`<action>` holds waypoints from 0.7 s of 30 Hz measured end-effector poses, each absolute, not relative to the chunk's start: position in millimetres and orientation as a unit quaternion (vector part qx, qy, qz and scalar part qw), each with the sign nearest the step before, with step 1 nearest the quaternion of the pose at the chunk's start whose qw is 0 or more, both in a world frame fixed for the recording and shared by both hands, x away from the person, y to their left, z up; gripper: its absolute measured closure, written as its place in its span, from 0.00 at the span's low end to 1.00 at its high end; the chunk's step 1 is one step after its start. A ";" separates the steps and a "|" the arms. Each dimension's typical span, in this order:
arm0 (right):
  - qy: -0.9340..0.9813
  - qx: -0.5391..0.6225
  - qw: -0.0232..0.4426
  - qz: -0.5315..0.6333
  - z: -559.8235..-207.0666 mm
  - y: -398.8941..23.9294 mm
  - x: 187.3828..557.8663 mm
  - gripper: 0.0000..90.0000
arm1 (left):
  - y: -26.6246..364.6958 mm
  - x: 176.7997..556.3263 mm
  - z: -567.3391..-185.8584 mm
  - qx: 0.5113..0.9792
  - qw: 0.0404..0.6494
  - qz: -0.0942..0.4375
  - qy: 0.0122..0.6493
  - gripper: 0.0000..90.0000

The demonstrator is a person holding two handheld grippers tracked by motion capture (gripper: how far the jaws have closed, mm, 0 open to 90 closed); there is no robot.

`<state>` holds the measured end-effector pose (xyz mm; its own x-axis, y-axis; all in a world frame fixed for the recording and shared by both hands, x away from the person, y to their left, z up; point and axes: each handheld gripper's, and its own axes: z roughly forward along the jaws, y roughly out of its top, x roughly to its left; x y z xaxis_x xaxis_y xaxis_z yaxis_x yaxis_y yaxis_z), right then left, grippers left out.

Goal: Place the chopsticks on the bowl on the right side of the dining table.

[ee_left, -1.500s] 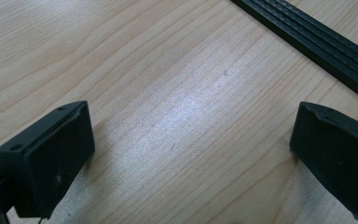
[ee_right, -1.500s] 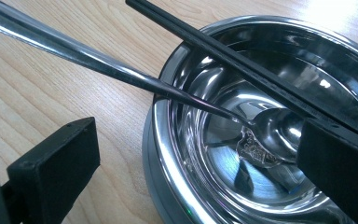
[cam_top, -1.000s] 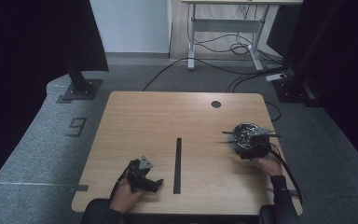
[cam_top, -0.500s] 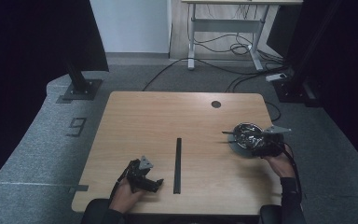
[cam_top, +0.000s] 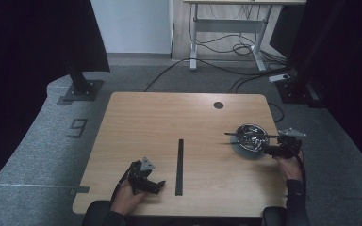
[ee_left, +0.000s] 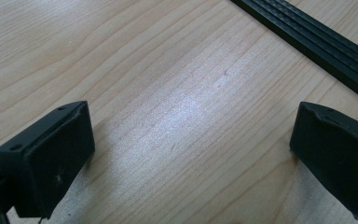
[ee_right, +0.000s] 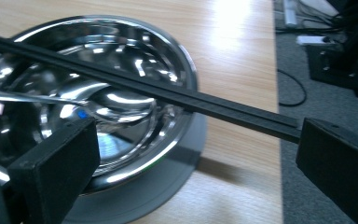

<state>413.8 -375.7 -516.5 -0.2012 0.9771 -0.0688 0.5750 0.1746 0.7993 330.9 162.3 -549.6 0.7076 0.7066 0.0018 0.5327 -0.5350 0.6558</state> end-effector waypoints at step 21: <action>0.682 0.567 0.292 0.358 -530.1 -390.6 424.2 0.00 | 162.3 330.9 -549.7 0.866 0.323 0.134 0.358 0.00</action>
